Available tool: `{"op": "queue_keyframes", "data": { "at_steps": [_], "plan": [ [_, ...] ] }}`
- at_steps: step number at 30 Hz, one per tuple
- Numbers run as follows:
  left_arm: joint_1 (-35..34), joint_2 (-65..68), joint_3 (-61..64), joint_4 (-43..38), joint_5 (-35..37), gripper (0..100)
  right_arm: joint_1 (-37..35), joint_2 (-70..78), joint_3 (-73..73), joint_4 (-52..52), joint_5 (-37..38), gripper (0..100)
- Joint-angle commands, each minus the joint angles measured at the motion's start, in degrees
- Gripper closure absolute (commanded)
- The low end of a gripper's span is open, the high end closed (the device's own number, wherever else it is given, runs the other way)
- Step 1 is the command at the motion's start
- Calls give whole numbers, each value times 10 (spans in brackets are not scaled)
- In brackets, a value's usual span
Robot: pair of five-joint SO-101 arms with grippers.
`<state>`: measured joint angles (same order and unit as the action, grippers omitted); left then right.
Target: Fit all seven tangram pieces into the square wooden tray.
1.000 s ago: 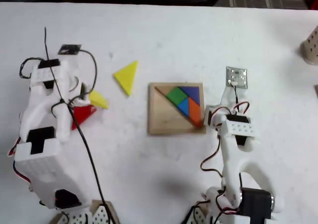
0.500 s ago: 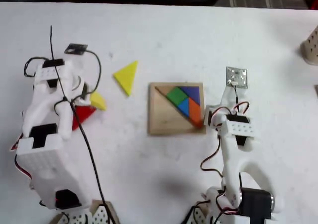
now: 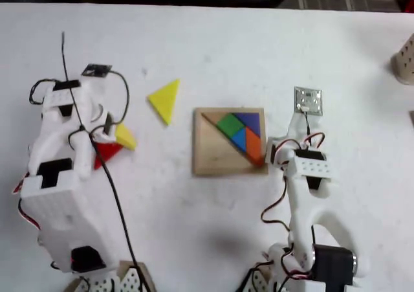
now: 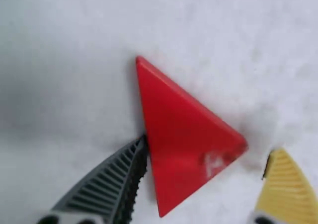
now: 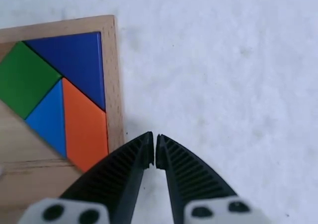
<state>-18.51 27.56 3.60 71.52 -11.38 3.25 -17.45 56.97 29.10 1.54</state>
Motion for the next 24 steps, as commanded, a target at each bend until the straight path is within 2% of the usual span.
{"op": "queue_keyframes", "data": {
  "at_steps": [1, 5, 6, 10, 18, 24],
  "plan": [
    [-3, -3, -6, 8, -4, 683, -4, -3, -9, -12, 8, 981],
    [-1, -3, -9, 8, -5, 866, -3, -3, -9, -12, 8, 981],
    [-1, -3, -9, 9, -5, 880, -3, -3, -9, -12, 8, 981],
    [-1, -3, -9, 10, -5, 849, -4, -3, -9, -12, 8, 981],
    [-4, -10, -12, 13, -6, 849, -6, -3, -9, -12, 8, 981],
    [-3, -97, -13, 46, -2, 849, -6, -3, -9, -12, 8, 981]
  ]
}}
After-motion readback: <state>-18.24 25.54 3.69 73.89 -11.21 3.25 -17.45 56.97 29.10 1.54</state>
